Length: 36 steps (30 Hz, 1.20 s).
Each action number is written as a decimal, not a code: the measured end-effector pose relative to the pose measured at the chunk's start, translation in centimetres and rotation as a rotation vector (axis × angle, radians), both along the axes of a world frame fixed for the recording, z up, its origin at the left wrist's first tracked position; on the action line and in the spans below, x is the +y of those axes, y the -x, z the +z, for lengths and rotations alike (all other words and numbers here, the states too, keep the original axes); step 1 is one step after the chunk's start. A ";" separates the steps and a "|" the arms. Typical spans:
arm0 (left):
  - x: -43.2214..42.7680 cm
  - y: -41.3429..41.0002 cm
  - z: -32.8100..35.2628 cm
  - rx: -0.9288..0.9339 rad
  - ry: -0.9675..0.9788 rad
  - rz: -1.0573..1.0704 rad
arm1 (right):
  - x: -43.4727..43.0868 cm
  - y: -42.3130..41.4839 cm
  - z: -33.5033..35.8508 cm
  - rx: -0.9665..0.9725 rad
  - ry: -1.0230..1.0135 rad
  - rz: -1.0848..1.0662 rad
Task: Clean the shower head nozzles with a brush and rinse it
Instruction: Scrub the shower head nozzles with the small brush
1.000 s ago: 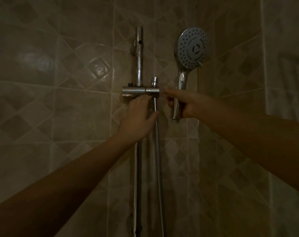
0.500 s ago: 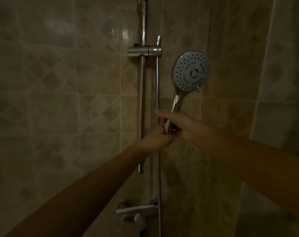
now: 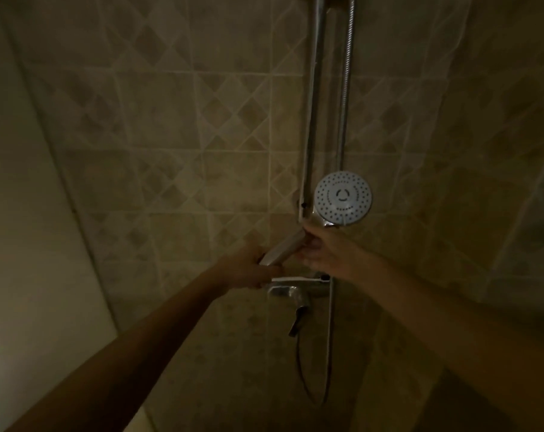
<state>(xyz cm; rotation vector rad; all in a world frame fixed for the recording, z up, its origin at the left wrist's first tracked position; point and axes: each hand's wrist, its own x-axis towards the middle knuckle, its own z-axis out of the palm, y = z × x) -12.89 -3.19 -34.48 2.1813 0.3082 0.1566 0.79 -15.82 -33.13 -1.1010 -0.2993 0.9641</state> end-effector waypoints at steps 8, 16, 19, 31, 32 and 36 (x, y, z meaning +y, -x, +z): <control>4.1 0.4 -6.6 0.174 0.294 0.111 | 5.7 1.9 -7.7 0.014 0.086 0.035; 6.5 -0.9 -12.0 0.054 0.552 0.109 | 8.3 0.8 -11.6 -0.437 0.436 0.281; 8.0 -0.7 -13.4 0.046 0.521 0.133 | 7.9 -1.6 -13.3 -0.855 0.621 0.356; 11.6 -0.9 -14.6 0.013 0.473 0.040 | 10.7 -7.5 -16.7 -1.153 0.861 -0.072; 11.7 -1.0 -14.7 0.020 0.473 0.044 | 10.7 -7.6 -16.7 -1.169 0.885 -0.064; 12.2 -1.1 -14.9 0.056 0.494 0.057 | 10.2 -7.1 -16.9 -1.175 0.855 -0.070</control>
